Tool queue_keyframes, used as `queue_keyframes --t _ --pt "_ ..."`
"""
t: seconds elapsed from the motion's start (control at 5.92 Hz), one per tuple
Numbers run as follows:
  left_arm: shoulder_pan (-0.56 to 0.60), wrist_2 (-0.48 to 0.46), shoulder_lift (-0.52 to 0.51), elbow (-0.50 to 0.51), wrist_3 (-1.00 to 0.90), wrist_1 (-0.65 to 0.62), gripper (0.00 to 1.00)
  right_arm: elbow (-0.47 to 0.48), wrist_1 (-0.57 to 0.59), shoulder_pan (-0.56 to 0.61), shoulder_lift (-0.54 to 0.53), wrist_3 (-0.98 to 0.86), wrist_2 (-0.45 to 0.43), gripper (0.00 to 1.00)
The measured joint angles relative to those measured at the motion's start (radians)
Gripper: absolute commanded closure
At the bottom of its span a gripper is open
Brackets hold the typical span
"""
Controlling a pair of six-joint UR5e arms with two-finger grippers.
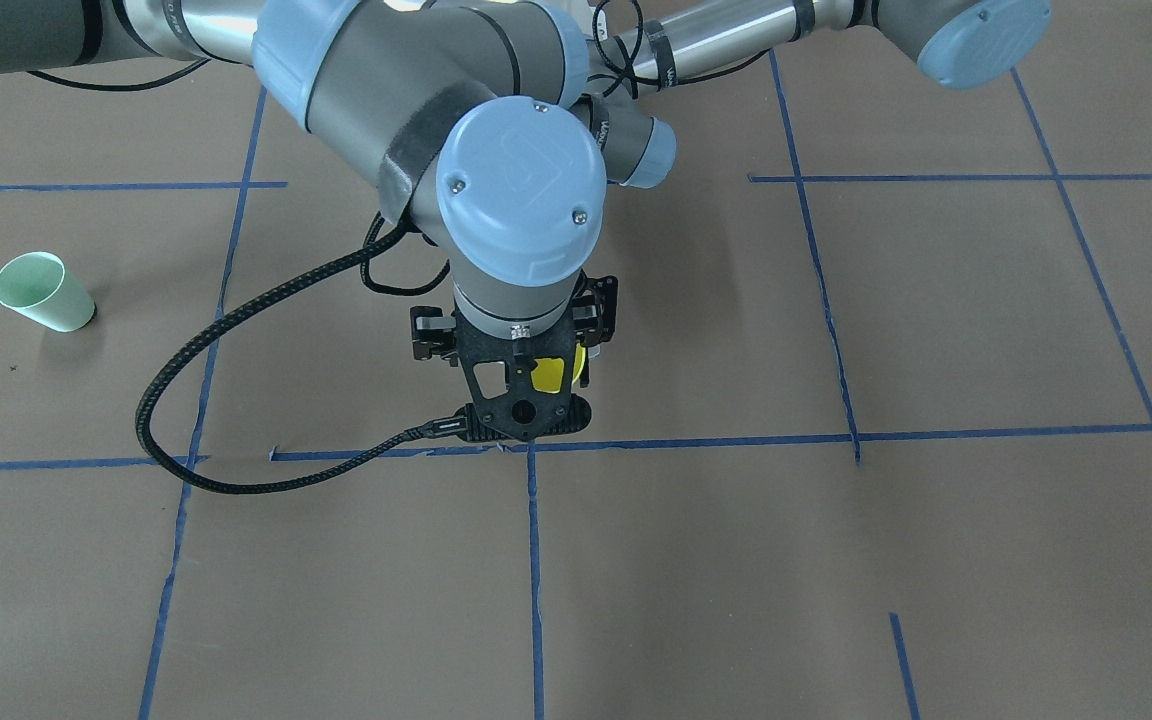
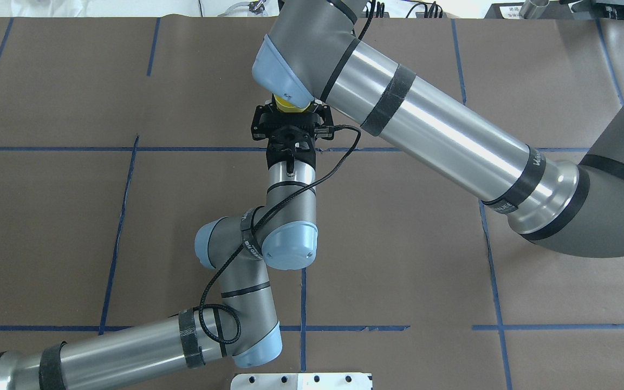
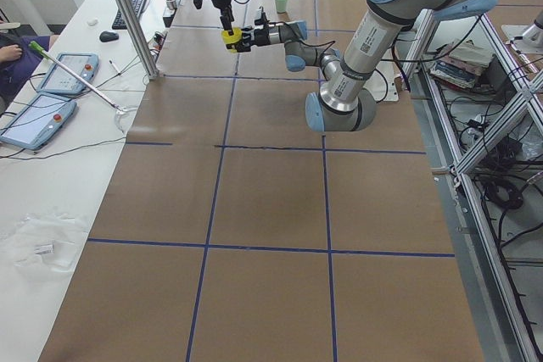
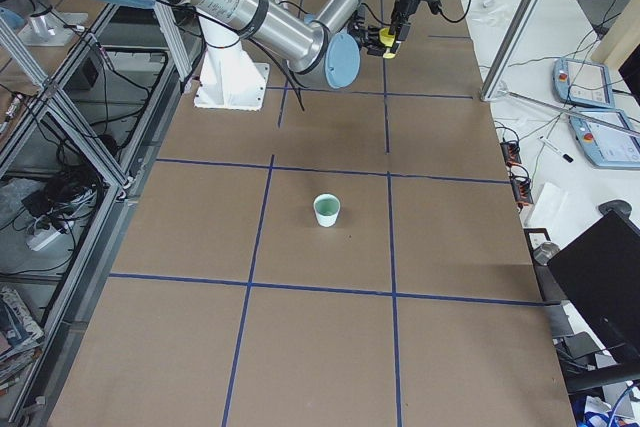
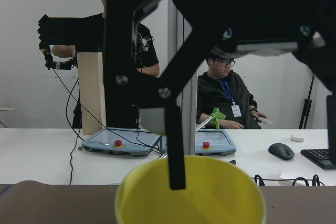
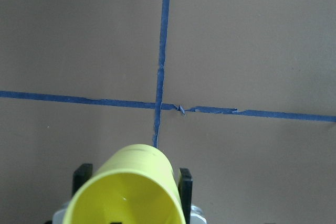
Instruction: Transfer and stack yellow cup on green cup
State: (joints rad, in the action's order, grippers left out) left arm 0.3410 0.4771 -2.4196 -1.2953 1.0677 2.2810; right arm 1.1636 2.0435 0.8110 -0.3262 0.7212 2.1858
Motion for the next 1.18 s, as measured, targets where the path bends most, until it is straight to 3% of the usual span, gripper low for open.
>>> queue_keyframes --t 0.17,0.34,0.51,0.85,1.01,1.18 --pt "0.001 0.0 0.0 -0.001 0.0 0.0 0.34 0.001 0.001 -0.005 -0.001 -0.002 -0.004 0.54" --pt "0.001 0.0 0.0 -0.002 0.0 0.0 0.34 0.001 0.001 -0.006 0.0 -0.003 -0.004 0.94" --pt "0.001 0.0 0.001 -0.003 -0.002 0.0 0.34 0.004 0.001 -0.007 0.001 -0.003 -0.004 1.0" --pt "0.001 0.001 0.002 -0.004 -0.008 0.0 0.25 0.014 0.001 -0.005 0.002 0.0 -0.002 1.0" --pt "0.001 0.001 0.004 -0.004 -0.012 -0.002 0.0 0.016 0.002 -0.004 0.001 0.005 -0.001 1.0" --pt "0.001 0.0 0.005 -0.004 -0.02 -0.003 0.0 0.017 0.002 -0.003 0.003 0.009 -0.001 1.0"
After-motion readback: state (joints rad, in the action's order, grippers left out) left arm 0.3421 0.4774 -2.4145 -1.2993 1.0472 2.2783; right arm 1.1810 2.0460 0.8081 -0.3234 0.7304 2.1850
